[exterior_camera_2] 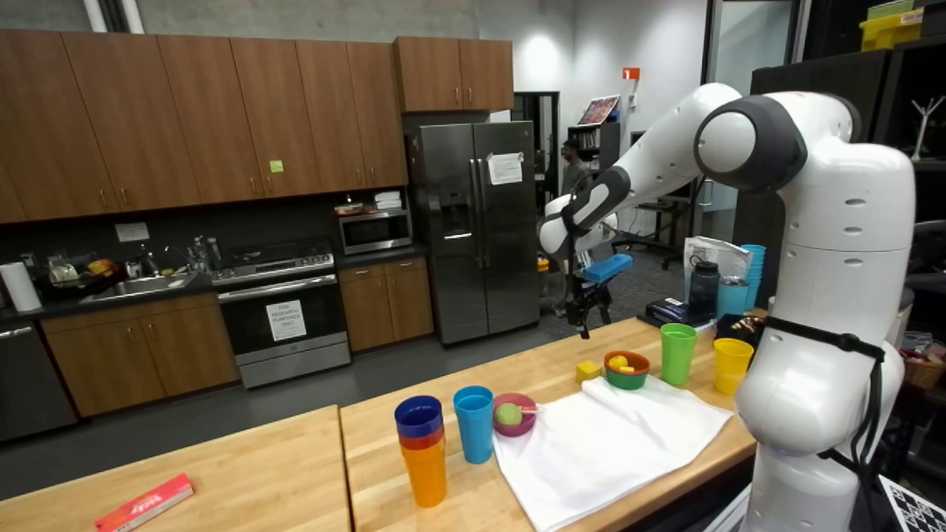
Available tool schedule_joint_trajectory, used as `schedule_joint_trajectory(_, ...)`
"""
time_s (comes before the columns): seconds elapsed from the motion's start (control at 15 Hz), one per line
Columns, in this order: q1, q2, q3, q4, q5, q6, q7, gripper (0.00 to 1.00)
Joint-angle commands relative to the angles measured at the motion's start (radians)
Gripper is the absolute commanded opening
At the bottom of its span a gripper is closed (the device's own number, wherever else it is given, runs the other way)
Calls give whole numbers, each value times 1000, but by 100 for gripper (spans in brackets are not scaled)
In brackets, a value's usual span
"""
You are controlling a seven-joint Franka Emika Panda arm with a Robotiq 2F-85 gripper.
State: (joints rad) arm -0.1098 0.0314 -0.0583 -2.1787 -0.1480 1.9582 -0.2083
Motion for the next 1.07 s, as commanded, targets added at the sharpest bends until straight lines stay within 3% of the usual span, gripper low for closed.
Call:
schedule_joint_trajectory(0.0, -2, -45, -16, -78, 1, 154, -149, 100)
schedule_joint_trajectory(0.2, -14, -37, -33, -112, 42, 243, -277, 100)
schedule_joint_trajectory(0.53, -40, 3, -63, -104, 193, 243, -468, 100)
schedule_joint_trajectory(0.87, -59, 57, -78, -49, 160, 297, -540, 100)
schedule_joint_trajectory(1.0, -60, 69, -80, -45, 130, 348, -491, 100)
